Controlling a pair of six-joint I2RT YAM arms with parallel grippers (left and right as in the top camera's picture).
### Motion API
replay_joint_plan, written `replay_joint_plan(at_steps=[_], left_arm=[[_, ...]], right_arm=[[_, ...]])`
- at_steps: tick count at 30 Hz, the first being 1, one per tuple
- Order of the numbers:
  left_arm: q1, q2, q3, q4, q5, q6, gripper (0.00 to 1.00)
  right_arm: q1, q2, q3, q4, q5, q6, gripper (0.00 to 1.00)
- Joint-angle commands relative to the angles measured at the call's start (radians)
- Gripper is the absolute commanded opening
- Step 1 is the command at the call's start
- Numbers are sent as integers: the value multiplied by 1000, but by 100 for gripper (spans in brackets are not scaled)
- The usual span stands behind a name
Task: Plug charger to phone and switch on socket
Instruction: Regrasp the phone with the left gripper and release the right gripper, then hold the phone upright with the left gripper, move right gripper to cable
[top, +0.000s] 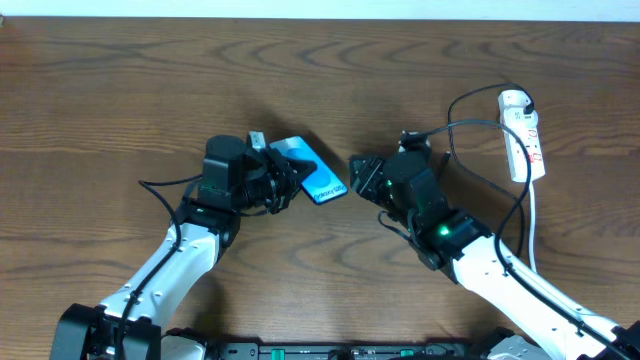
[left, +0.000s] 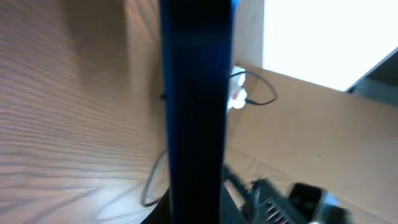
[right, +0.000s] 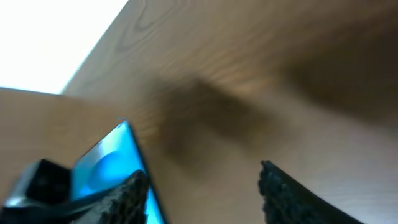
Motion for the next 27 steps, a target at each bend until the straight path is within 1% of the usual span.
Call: replay_joint_plan(at_steps=[1, 3, 4, 6, 8, 16, 23, 27], left_arm=[[4, -15, 33, -17, 12, 143, 7], [4, -15, 33, -41, 26, 182, 8], [4, -15, 33, -50, 31, 198, 7], [4, -16, 33, -64, 42, 240, 7], [4, -15, 33, -72, 53, 268, 7], [-2, -14, 33, -75, 56, 285, 8], [-53, -14, 37, 73, 55, 285, 7], [-75, -11, 55, 88, 55, 323, 8]], right_arm=[[-28, 5, -9, -30, 77, -376, 66], [-43, 0, -9, -52, 77, -492, 92], [-48, -3, -9, -63, 77, -519, 99], [-60, -26, -9, -97, 77, -560, 99], [-70, -60, -8, -127, 77, -565, 99], [-135, -325, -8, -207, 93, -564, 99], [-179, -586, -8, -262, 106, -563, 99], [-185, -704, -8, -331, 147, -564, 99]])
